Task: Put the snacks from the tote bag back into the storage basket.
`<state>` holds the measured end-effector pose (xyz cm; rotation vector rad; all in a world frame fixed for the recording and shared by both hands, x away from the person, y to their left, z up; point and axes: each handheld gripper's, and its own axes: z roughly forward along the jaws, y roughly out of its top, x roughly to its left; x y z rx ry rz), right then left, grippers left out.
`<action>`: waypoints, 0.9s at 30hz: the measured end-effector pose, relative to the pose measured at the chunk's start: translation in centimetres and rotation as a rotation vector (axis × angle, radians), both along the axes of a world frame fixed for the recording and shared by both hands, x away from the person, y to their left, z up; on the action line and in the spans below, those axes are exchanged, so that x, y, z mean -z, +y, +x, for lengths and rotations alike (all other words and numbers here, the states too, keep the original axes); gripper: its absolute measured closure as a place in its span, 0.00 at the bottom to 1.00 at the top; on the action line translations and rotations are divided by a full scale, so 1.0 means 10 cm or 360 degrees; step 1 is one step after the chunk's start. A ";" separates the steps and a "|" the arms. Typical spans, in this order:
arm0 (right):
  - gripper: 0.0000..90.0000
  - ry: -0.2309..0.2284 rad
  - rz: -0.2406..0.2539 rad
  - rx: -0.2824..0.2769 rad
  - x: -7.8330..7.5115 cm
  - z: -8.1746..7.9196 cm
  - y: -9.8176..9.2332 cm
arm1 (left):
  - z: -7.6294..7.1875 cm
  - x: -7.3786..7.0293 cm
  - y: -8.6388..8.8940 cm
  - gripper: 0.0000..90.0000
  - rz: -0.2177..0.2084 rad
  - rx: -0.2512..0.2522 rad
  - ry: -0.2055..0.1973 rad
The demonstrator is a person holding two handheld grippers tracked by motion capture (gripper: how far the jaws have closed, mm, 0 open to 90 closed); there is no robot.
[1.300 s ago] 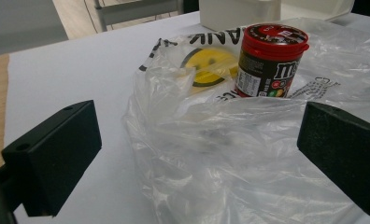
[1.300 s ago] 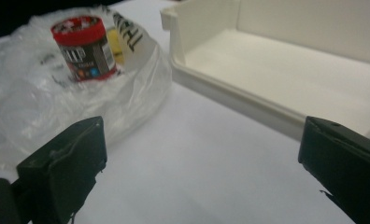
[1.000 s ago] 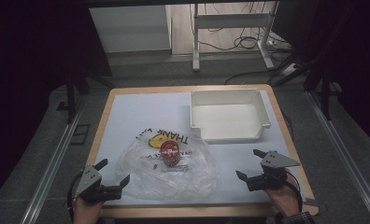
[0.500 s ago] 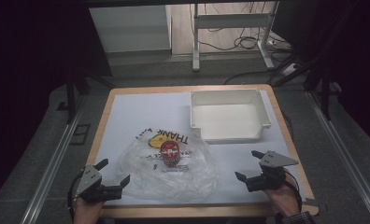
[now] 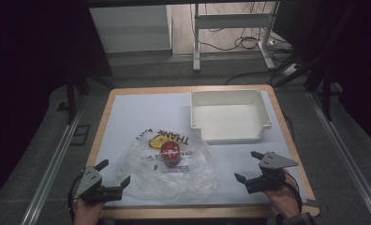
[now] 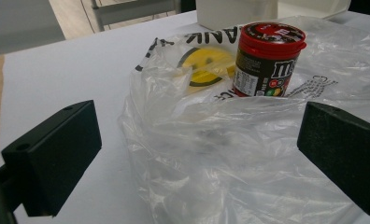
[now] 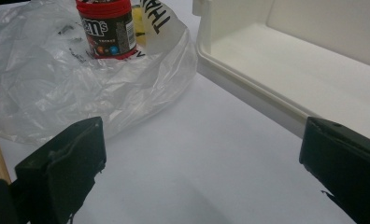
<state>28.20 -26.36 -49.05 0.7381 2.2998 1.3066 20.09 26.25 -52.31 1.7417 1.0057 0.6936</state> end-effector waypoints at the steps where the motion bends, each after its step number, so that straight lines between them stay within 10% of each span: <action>1: 0.01 0.0012 0.0017 -0.0007 -0.01 0.00 0.00 | 0.00 0.00 0.00 0.00 0.0001 -0.0001 0.0000; 27: 0.01 0.0109 0.0024 -0.0079 -0.06 0.05 0.11 | 0.00 0.00 -0.01 0.00 0.0015 0.0001 0.0003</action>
